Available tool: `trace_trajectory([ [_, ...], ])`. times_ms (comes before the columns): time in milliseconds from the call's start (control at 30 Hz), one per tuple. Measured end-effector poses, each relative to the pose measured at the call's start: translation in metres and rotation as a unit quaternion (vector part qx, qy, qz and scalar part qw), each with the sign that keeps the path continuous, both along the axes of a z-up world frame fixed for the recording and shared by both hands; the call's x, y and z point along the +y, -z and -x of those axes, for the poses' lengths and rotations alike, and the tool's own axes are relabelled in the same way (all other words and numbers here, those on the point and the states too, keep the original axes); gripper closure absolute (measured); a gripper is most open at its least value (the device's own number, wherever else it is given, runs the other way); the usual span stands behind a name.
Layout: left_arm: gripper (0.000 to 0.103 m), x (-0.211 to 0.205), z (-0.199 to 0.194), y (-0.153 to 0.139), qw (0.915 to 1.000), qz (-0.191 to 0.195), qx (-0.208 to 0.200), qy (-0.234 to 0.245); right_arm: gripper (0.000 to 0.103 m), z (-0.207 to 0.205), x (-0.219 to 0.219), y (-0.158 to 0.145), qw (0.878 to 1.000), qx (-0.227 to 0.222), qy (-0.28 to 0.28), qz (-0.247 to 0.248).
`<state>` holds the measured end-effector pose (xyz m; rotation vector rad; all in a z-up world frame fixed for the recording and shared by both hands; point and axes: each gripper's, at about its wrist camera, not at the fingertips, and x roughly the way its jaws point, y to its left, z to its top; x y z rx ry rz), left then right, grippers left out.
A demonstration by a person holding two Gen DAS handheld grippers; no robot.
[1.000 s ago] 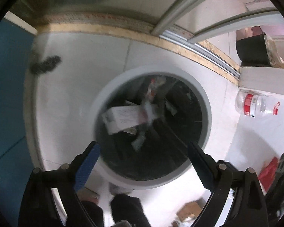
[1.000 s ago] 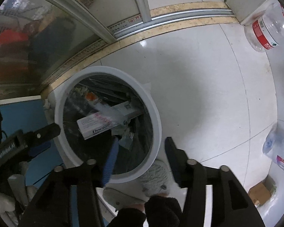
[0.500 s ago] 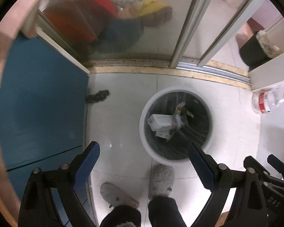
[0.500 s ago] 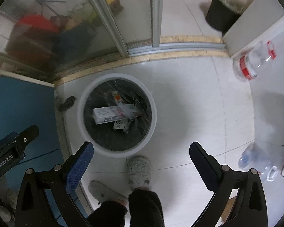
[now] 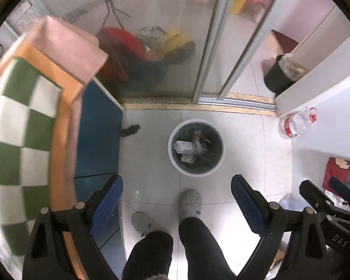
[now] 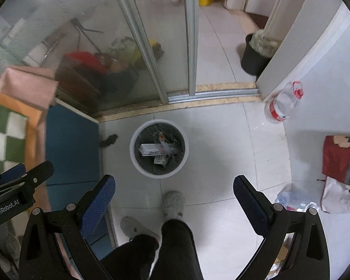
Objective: Collect trash
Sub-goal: 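Move both tools back over the counter toward the tissue and red wrapper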
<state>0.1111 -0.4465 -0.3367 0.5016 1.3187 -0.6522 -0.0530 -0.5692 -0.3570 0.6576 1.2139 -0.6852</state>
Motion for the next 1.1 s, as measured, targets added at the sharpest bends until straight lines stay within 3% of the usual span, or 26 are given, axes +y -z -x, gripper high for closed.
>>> trace_trajectory([
  [200,0.008,0.025,0.015,-0.063,0.9994,0.028,0.004,-0.022,0.001,0.018,0.021,-0.074,1.000,-0.019,-0.011,0.022],
  [400,0.008,0.045,0.009,-0.106,0.9970,0.065,-0.014,-0.040,0.001,0.018,0.036,-0.118,0.999,-0.042,-0.018,0.018],
  [533,0.008,0.072,-0.011,-0.139,0.9922,0.096,-0.031,-0.074,0.001,-0.003,0.052,-0.147,0.996,-0.074,-0.039,0.006],
  [633,0.008,0.106,-0.038,-0.169,0.9855,0.109,-0.073,-0.108,0.001,-0.037,0.078,-0.169,0.993,-0.089,-0.071,0.012],
  [800,0.008,0.205,-0.100,-0.200,0.9623,0.104,-0.152,-0.200,0.001,-0.122,0.152,-0.184,0.983,-0.098,-0.152,-0.007],
  [833,0.000,0.225,-0.110,-0.202,0.9579,0.099,-0.162,-0.216,0.001,-0.143,0.172,-0.184,0.980,-0.093,-0.177,-0.008],
  [867,0.000,0.258,-0.125,-0.201,0.9533,0.090,-0.166,-0.236,0.001,-0.168,0.197,-0.182,0.975,-0.091,-0.204,-0.014],
  [1000,0.000,0.369,-0.160,-0.181,0.9353,0.034,-0.164,-0.312,0.001,-0.247,0.286,-0.167,0.953,-0.083,-0.288,-0.037],
  [1100,0.000,0.469,-0.174,-0.151,0.9093,-0.018,-0.147,-0.389,0.001,-0.301,0.356,-0.143,0.934,-0.069,-0.346,-0.058],
])
